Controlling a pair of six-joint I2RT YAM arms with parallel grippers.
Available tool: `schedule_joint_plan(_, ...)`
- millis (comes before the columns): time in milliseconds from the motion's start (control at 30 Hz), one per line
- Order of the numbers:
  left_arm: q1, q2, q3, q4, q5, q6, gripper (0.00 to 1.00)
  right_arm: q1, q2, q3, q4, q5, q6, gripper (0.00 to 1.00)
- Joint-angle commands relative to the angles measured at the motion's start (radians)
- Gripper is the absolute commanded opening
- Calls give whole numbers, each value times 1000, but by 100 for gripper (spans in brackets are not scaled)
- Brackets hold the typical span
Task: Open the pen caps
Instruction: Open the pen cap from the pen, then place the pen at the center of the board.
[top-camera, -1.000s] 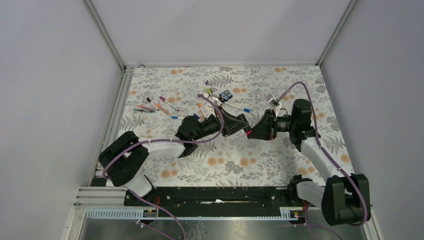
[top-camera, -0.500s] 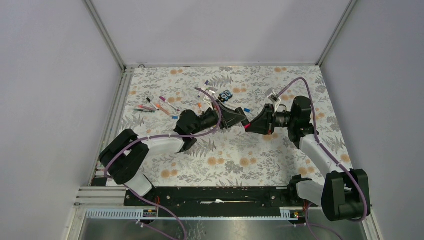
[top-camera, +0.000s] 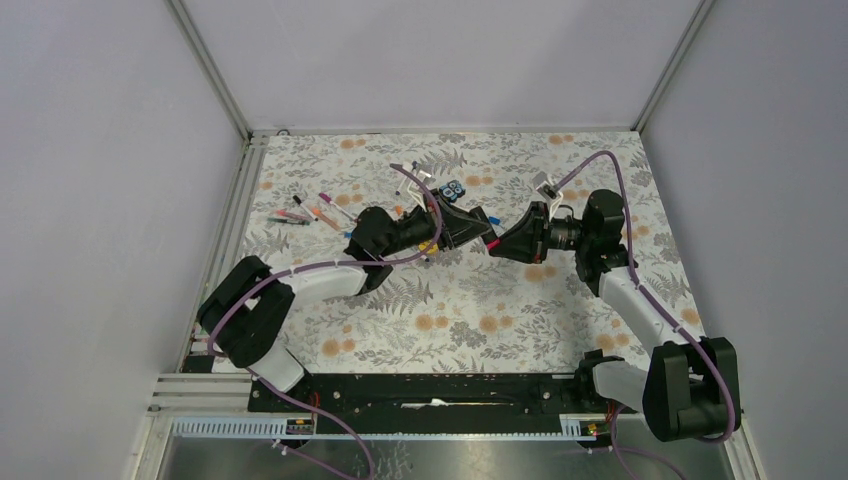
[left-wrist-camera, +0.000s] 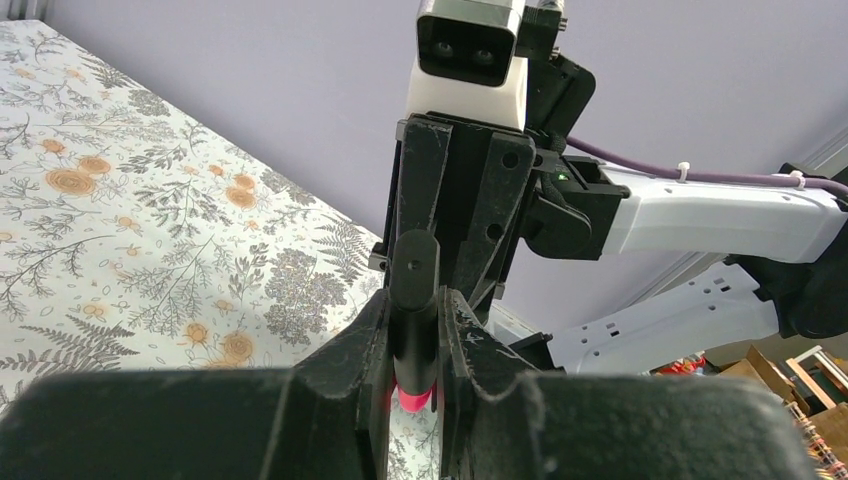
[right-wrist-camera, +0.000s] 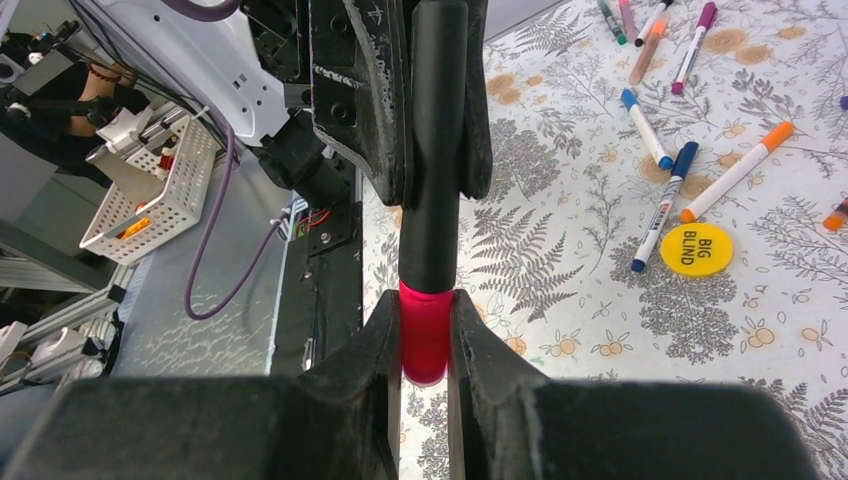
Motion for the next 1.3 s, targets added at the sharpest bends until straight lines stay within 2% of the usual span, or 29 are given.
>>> schedule_joint_plan(0, 202, -148, 151, 368, -369, 61, 0, -17, 6, -79, -171, -185, -4, 0)
schedule_joint_plan(367, 262, -108, 249, 399, -339, -7, 0, -17, -6, -78, -164, -181, -12, 0)
schedule_joint_plan(500, 271, -165, 192, 318, -306, -6, 0, -61, -31, -73, -174, -165, -30, 0)
schedule_joint_plan(567, 280, -215, 139, 246, -289, -14, 0, -109, -50, -62, -237, -128, -83, 0)
schedule_joint_plan(667, 301, -314, 62, 41, -250, -18, 0, -178, -79, -24, -419, -40, -227, 0)
schedule_joint_plan(733, 312, -388, 23, -154, -235, -17, 0, -186, -83, 29, -634, 120, -421, 0)
schedule_joint_plan(767, 317, -424, 11, -270, -233, -12, 0, -187, -82, 38, -663, 186, -456, 0)
schedule_joint_plan(933, 323, -542, -37, -779, -234, 47, 0, -189, -50, 39, -673, 443, -470, 0)
schedule_joint_plan(1100, 325, -600, -151, -1056, -304, 55, 0, -190, 9, 46, -658, 606, -450, 7)
schedule_joint_plan(1267, 327, -610, -171, -1267, -455, 61, 0, -191, 72, 57, -657, 699, -450, 8)
